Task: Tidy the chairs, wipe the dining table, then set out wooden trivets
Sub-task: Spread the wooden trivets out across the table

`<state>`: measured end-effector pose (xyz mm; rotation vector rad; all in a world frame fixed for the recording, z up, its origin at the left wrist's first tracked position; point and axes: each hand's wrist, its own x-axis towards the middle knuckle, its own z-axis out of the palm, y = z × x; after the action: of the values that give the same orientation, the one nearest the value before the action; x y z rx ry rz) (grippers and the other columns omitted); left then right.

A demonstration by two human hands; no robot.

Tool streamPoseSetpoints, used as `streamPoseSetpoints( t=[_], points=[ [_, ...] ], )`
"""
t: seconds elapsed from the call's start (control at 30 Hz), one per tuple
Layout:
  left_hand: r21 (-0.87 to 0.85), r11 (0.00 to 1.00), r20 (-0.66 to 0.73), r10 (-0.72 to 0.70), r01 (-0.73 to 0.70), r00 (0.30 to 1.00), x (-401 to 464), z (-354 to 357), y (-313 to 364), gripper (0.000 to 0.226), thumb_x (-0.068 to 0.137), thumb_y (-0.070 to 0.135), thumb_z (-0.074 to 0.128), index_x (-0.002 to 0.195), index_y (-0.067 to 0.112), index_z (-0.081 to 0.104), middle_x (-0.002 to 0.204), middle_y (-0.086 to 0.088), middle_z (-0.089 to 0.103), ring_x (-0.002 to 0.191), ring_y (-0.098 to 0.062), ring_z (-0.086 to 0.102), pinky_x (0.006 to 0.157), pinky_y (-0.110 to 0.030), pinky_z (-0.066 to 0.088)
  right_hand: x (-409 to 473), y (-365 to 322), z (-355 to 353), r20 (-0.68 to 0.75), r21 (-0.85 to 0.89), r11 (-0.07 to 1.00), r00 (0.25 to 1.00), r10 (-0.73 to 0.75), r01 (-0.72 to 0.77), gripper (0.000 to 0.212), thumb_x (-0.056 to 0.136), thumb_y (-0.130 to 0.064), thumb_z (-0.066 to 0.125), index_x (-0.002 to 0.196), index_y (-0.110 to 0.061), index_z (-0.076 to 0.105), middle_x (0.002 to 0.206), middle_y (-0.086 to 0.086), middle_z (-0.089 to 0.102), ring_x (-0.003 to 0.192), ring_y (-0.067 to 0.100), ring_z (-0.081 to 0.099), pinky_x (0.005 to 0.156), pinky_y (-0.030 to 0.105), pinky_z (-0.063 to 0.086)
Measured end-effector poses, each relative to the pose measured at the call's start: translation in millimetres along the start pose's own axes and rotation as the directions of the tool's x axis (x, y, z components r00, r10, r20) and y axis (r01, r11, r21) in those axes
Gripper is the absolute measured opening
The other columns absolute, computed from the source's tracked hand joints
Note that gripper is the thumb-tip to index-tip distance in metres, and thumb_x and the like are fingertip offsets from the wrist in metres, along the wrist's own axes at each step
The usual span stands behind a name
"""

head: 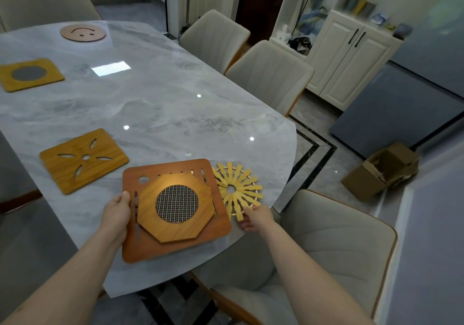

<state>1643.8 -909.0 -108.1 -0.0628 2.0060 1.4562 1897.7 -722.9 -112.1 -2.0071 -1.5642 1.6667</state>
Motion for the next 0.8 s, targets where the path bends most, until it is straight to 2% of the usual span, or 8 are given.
streamPoseSetpoints(
  t=[0.07,0.17,0.3,0.37,0.47,0.57,0.67,0.8],
  points=[
    [0.003,1.000,0.007,-0.003,0.003,1.000,-0.2,1.3,0.1,0.034,0.102,0.032,0.037,0.097,0.009,0.061,0.086,-0.010,0.063,0.080,-0.026,0.059,0.074,-0.037,0.047,-2.4,-1.7,-2.6,-0.018,-0.216,0.973,0.996,-0.083,0.077,0.022,0.097,-0.027,0.054,0.092,-0.006,0.058,0.079,0.014,0.063,0.070,0.027,0.063,0.068,0.035,0.054],
    [0.017,1.000,0.019,0.000,-0.001,1.000,-1.7,3.5,-0.2,0.034,0.103,0.032,0.036,0.086,0.014,0.060,0.084,-0.009,0.063,0.074,-0.023,0.059,0.064,-0.033,0.047,-8.0,-8.1,-6.8,-0.052,-0.599,0.790,0.978,-0.201,0.130,0.037,0.095,-0.040,0.053,0.069,-0.013,0.050,0.070,0.004,0.054,0.063,0.020,0.053,0.053,0.027,0.040],
    [0.024,1.000,0.040,0.005,-0.006,0.999,-4.3,7.5,1.2,0.034,0.103,0.033,0.036,0.093,0.011,0.060,0.084,-0.008,0.063,0.076,-0.023,0.059,0.074,-0.038,0.046,-20.4,-17.6,-14.0,-0.108,-0.760,0.637,0.940,-0.323,0.131,0.035,0.097,-0.046,0.047,0.082,-0.014,0.050,0.081,0.003,0.054,0.074,0.020,0.052,0.057,0.028,0.037],
    [0.024,1.000,0.053,0.007,-0.008,0.999,-6.7,12.1,3.7,0.034,0.103,0.033,0.036,0.089,0.012,0.060,0.083,-0.008,0.062,0.075,-0.022,0.059,0.076,-0.039,0.046,-25.1,-20.4,-18.4,-0.116,-0.684,0.704,0.923,-0.367,0.194,0.035,0.100,-0.040,0.045,0.084,-0.010,0.056,0.081,0.006,0.058,0.074,0.022,0.055,0.060,0.030,0.042],
    [0.020,1.000,0.062,0.008,-0.010,0.998,-11.7,23.2,9.1,0.033,0.103,0.033,0.036,0.096,0.012,0.060,0.080,-0.006,0.061,0.073,-0.022,0.057,0.073,-0.038,0.046,-31.3,-22.2,-23.2,-0.069,-0.318,0.882,0.920,-0.387,0.347,0.031,0.099,-0.025,0.050,0.082,-0.004,0.063,0.069,0.008,0.061,0.062,0.022,0.058,0.063,0.035,0.052],
    [-0.012,1.000,0.109,0.025,-0.024,0.994,-23.8,41.8,16.2,0.029,0.103,0.031,0.036,0.100,0.012,0.058,0.077,-0.004,0.059,0.069,-0.019,0.056,0.069,-0.034,0.045,-41.6,-20.2,-30.3,-0.068,-0.089,0.902,0.901,-0.428,0.422,0.021,0.096,-0.021,0.056,0.080,-0.009,0.061,0.064,0.003,0.059,0.055,0.013,0.055,0.056,0.027,0.050],
    [-0.059,0.998,0.167,0.046,-0.037,0.985,-40.2,62.9,23.3,0.028,0.103,0.028,0.037,0.100,0.010,0.058,0.081,-0.006,0.062,0.067,-0.018,0.056,0.059,-0.030,0.044,-51.1,-11.0,-41.8,-0.089,-0.024,0.882,0.878,-0.470,0.470,0.018,0.094,-0.024,0.060,0.080,-0.013,0.060,0.070,0.004,0.061,0.061,0.015,0.058,0.061,0.028,0.051],
    [-0.043,0.997,0.283,0.066,-0.056,0.957,-60.2,96.7,28.4,0.032,0.103,0.026,0.035,0.088,0.011,0.058,0.082,-0.008,0.061,0.059,-0.014,0.057,0.052,-0.026,0.049,-59.9,8.8,-67.7,-0.167,-0.107,0.884,0.868,-0.467,0.455,0.023,0.087,-0.035,0.068,0.086,-0.012,0.063,0.086,0.003,0.066,0.081,0.016,0.062,0.072,0.027,0.053]
  ],
)
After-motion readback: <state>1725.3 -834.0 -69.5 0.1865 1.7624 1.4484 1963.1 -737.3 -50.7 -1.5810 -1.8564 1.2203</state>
